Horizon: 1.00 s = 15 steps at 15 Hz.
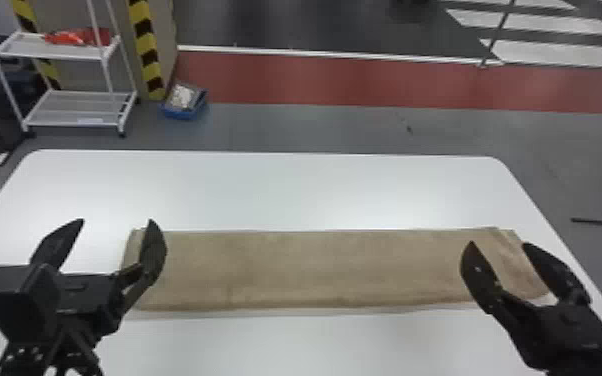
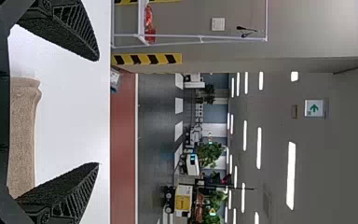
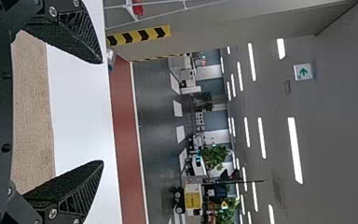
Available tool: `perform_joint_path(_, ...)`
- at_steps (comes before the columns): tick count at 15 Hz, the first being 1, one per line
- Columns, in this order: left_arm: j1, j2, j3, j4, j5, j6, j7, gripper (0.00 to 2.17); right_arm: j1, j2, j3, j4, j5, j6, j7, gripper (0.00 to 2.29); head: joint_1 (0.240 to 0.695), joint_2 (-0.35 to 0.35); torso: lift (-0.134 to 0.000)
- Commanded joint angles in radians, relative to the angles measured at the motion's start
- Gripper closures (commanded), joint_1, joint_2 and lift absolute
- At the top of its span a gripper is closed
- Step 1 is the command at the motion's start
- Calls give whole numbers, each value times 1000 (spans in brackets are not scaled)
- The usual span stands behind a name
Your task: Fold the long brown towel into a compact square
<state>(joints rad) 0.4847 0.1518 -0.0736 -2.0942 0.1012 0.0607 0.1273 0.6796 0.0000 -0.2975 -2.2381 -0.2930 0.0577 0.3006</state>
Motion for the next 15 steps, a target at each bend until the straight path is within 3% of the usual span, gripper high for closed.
perform_joint_path(1, 0, 0, 0, 0, -1, 0, 0, 80, 0, 1, 0, 0, 0, 0, 0, 127, 695, -115, -116)
perform_joint_path(15, -18, -2, -2, 42, -6, 3, 0, 80, 6, 1, -3, 2, -2, -6, 0, 127, 695, -119, -116)
